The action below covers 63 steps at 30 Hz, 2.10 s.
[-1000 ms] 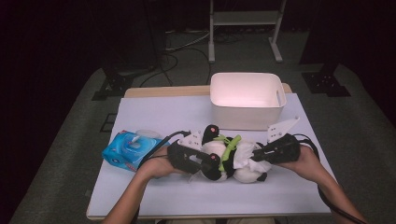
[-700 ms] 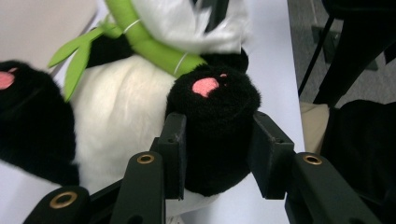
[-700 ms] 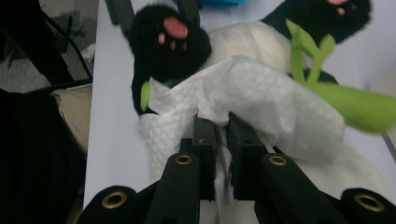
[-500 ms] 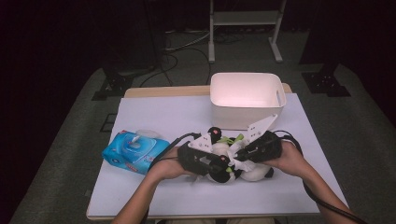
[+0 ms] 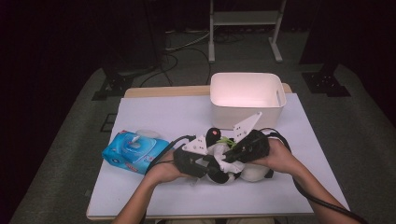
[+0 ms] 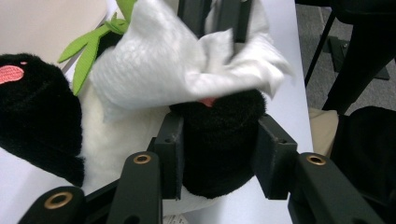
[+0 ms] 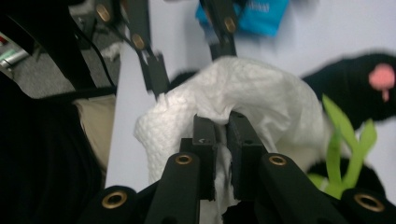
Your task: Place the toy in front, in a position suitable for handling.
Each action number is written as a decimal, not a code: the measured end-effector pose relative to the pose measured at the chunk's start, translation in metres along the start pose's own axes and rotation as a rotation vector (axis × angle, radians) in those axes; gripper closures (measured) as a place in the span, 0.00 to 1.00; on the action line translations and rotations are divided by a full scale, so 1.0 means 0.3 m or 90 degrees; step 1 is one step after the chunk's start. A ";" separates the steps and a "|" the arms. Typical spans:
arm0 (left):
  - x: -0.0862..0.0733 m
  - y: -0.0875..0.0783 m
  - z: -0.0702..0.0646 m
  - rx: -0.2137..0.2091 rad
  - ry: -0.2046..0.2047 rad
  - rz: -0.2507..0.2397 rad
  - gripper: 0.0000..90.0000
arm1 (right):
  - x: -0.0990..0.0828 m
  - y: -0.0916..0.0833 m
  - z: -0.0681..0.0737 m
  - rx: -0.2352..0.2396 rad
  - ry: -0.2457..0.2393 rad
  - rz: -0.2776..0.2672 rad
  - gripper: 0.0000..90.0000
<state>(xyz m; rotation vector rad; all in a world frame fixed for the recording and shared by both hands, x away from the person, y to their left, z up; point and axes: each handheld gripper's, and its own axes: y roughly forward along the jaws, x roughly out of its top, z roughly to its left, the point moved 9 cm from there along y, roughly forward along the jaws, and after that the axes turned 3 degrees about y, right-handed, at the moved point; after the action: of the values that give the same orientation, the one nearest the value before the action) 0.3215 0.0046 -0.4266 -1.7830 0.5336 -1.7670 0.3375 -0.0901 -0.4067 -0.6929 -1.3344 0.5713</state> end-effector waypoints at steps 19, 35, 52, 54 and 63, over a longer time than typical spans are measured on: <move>-0.009 0.001 -0.030 -0.006 0.009 0.005 0.69 | 0.008 -0.004 0.006 -0.007 -0.009 0.009 0.91; -0.024 -0.002 -0.054 -0.002 0.015 0.011 0.69 | -0.120 -0.085 -0.040 -0.054 0.043 0.006 0.91; -0.019 0.006 -0.065 -0.007 0.022 0.014 0.68 | 0.025 -0.008 -0.013 -0.047 -0.027 0.031 0.67; -0.021 0.008 -0.066 -0.005 0.022 0.016 0.68 | 0.018 0.033 -0.015 -0.052 -0.034 0.056 0.69; -0.026 0.012 -0.071 -0.013 0.020 0.018 0.68 | -0.009 0.023 -0.016 -0.065 -0.046 0.074 0.93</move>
<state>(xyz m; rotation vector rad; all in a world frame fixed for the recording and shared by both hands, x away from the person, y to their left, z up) 0.3003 0.0045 -0.4356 -1.7561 0.5885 -1.7793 0.3419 -0.0881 -0.4140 -0.8440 -1.4052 0.6291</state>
